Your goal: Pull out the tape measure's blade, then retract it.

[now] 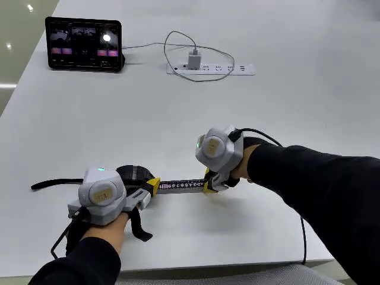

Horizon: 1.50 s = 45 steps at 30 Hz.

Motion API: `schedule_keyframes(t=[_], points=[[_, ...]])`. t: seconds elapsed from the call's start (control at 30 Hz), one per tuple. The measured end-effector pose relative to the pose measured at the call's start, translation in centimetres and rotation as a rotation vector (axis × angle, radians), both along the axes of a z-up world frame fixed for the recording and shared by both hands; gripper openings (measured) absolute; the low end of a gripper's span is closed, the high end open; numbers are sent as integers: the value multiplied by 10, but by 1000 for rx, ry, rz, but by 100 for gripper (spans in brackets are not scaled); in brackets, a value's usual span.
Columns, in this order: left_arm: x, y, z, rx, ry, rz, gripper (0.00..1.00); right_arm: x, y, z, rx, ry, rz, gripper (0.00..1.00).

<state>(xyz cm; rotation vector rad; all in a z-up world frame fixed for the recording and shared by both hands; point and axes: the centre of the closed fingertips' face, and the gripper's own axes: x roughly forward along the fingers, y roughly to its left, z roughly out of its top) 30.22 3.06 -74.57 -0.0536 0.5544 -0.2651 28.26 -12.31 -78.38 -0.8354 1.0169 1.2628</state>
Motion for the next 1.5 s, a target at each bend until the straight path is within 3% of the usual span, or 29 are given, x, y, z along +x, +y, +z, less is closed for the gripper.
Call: schedule_keyframes(t=[1.5], points=[[0,1,1,-58,8,-4,60,-2,21,0,60,10,9,10]])
